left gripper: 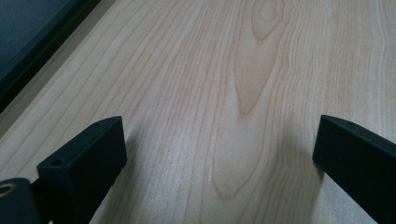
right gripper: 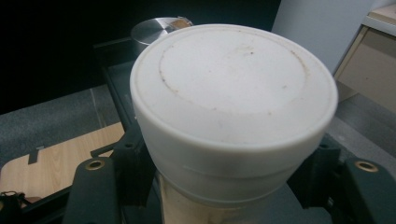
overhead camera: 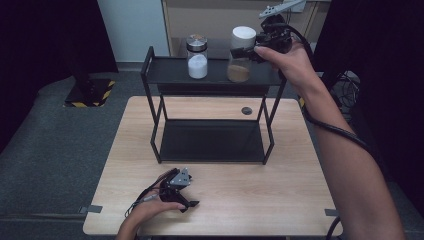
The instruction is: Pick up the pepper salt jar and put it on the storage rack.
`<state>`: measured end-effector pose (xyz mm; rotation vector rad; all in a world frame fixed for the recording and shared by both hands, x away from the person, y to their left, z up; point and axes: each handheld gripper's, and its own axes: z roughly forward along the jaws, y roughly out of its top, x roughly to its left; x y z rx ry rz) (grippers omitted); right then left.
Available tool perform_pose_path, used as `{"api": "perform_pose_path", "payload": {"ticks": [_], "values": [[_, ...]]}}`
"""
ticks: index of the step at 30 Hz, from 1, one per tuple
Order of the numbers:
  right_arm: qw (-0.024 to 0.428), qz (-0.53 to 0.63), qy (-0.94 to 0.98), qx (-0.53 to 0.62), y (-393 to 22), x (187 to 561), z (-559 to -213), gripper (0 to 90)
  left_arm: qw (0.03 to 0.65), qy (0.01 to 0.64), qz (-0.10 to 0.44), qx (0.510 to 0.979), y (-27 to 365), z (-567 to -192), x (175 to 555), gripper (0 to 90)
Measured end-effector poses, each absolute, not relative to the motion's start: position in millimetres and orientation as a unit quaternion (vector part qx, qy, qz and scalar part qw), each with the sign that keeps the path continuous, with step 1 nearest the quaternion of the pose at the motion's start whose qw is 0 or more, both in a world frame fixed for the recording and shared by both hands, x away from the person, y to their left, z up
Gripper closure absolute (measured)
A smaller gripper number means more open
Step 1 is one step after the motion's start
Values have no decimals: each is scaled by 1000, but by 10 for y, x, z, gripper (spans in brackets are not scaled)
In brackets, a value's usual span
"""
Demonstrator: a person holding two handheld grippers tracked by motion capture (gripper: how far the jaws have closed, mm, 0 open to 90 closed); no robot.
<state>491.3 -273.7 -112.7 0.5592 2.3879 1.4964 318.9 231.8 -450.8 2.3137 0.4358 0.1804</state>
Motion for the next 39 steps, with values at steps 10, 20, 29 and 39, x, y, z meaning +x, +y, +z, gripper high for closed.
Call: {"api": "perform_pose_path", "payload": {"ticks": [10,20,29,39], "values": [[133,508,827,200,-2683,4997,-1148,363,380,171,70,906,2318,-4507,3189,15],[133,512,825,200,-2691,4995,-1181,362,380,171,71,906,2317,-4508,3188,15],[137,508,826,202,-2672,4974,-1173,357,382,172,71,905,2317,-4513,3183,14],[131,510,825,206,-2699,4991,-1184,306,382,172,71,905,2317,-4513,3184,14]]}}
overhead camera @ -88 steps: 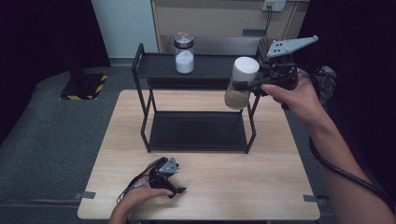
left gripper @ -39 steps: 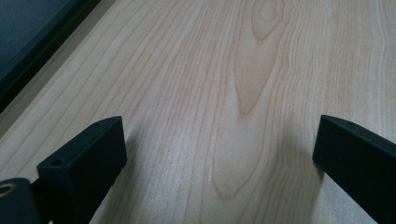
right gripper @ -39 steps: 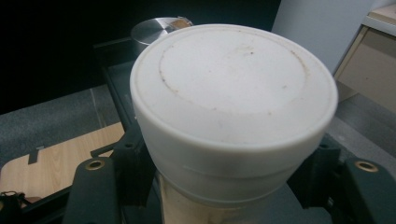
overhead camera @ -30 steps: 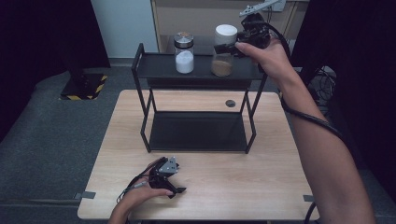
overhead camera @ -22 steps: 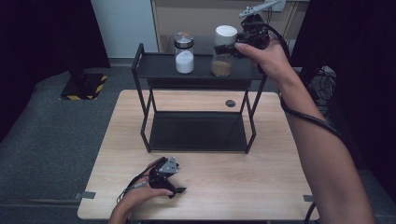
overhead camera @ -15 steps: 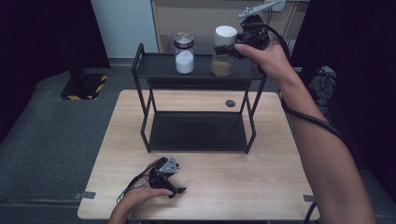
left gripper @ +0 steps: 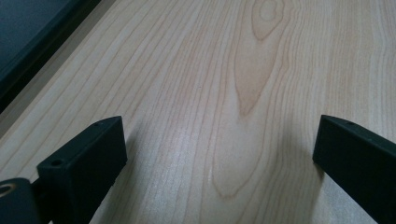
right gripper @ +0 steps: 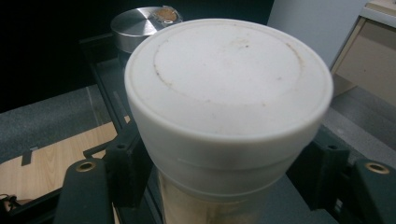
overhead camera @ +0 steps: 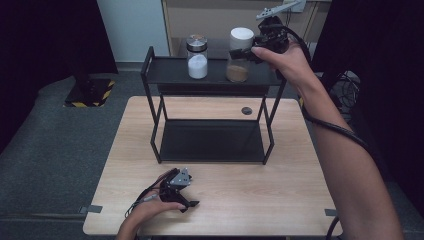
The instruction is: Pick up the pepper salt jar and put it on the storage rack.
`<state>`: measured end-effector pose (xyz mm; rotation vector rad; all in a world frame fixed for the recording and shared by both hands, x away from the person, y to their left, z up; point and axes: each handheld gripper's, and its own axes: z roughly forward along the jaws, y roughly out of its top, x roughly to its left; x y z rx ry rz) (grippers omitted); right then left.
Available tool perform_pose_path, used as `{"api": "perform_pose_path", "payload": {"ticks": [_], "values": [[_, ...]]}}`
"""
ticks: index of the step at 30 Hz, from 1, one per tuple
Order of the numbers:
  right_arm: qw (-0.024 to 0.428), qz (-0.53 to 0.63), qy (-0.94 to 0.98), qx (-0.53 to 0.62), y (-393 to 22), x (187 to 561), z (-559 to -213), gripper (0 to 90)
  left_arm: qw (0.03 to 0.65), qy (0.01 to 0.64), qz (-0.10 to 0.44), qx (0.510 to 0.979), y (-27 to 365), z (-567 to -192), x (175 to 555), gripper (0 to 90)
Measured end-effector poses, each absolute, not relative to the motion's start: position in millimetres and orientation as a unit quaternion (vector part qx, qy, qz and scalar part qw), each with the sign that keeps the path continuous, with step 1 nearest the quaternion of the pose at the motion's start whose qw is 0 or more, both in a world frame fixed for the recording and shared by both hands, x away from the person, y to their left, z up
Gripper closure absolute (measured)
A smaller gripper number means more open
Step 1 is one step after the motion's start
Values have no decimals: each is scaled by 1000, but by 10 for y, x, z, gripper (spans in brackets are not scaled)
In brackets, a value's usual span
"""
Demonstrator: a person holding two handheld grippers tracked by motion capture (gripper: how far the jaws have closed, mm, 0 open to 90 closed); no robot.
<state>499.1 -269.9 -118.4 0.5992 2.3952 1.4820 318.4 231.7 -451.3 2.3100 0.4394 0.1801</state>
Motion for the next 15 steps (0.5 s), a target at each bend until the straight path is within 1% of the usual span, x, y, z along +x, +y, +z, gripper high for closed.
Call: {"api": "perform_pose_path", "payload": {"ticks": [9,15], "values": [[135,506,827,205,-2749,4942,-1145,245,381,172,71,906,2316,-4512,3184,14],[147,507,824,208,-2846,4831,-1109,208,382,173,72,905,2315,-4515,3180,13]]}}
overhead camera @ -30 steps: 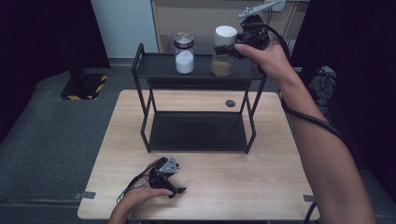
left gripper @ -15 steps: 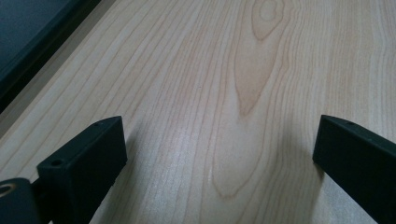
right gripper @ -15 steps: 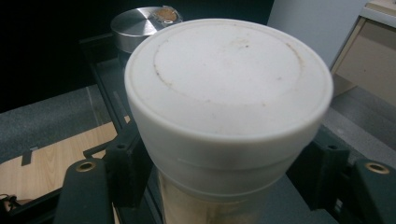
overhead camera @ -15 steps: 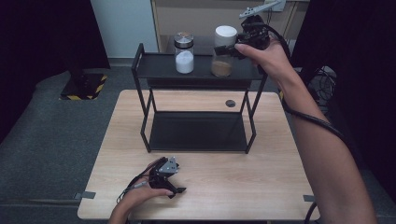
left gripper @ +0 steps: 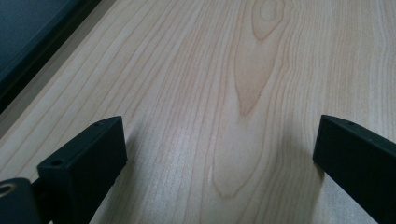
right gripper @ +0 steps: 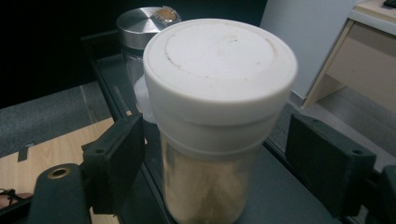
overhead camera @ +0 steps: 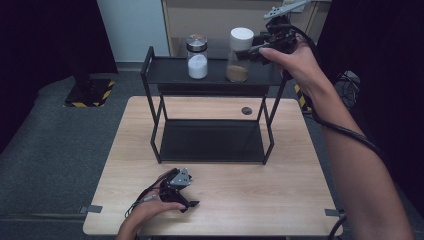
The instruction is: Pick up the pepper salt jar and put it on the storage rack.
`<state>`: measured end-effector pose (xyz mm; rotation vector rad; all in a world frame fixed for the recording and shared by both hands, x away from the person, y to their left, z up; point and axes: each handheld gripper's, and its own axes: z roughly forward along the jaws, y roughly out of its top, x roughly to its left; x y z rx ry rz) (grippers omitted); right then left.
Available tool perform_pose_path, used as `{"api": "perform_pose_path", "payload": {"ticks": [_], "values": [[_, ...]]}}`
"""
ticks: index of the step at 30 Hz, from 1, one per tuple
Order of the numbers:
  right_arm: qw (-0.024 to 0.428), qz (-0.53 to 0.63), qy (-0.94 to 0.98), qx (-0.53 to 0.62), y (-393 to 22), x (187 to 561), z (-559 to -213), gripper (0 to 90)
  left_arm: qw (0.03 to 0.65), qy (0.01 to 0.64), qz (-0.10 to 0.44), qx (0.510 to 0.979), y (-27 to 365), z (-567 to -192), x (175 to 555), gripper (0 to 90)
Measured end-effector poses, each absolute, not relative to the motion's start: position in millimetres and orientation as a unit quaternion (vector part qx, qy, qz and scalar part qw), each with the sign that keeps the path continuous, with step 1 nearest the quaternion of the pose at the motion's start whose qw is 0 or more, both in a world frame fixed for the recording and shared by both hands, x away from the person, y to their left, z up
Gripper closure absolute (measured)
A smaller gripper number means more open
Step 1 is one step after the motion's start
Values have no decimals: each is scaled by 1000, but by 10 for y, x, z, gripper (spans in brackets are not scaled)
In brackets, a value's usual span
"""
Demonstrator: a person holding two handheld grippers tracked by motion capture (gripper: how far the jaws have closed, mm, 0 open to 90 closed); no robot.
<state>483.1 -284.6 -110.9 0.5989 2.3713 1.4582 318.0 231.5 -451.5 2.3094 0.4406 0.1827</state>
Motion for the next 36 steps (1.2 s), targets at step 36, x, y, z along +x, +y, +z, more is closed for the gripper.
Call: {"api": "perform_pose_path", "payload": {"ticks": [36], "values": [[166,508,822,196,-2982,3838,-1452,63,381,175,70,905,2309,-4514,3178,12]]}}
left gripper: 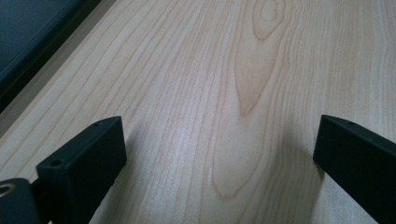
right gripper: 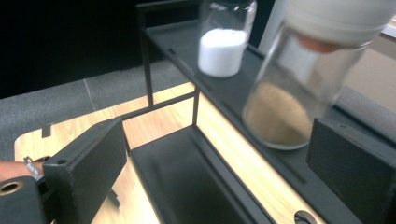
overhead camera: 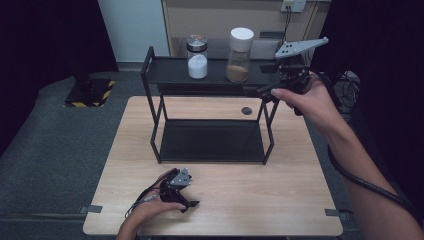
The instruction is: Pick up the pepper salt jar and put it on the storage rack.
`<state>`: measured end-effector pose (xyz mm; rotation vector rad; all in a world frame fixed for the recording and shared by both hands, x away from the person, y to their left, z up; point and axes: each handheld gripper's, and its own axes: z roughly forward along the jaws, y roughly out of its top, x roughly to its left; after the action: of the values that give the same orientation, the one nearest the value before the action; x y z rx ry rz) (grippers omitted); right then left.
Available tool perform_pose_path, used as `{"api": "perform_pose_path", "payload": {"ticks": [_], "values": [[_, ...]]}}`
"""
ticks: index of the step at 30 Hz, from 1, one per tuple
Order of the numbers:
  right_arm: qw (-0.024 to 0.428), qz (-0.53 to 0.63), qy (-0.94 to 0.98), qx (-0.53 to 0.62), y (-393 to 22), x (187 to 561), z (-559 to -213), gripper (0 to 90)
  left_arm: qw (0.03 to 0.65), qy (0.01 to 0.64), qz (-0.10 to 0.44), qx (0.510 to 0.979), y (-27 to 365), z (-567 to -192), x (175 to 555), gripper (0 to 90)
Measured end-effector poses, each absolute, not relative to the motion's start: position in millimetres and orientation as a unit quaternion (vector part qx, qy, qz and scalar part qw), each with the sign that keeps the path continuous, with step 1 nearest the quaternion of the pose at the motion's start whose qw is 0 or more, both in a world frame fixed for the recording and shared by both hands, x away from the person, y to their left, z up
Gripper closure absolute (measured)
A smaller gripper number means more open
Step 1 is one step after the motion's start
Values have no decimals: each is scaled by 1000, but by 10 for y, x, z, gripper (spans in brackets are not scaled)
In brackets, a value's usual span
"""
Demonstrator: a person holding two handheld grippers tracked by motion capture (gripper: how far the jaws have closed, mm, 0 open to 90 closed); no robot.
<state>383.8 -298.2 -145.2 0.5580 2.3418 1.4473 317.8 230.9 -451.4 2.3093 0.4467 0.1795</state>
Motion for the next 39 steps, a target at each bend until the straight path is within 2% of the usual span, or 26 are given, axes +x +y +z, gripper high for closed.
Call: {"api": "perform_pose_path", "payload": {"ticks": [24,39], "values": [[154,506,826,196,-2911,3433,-2250,62,384,179,70,903,2308,-4523,3169,12],[133,483,839,211,-2910,3279,-3118,60,381,177,73,905,2302,-4512,3167,10]]}}
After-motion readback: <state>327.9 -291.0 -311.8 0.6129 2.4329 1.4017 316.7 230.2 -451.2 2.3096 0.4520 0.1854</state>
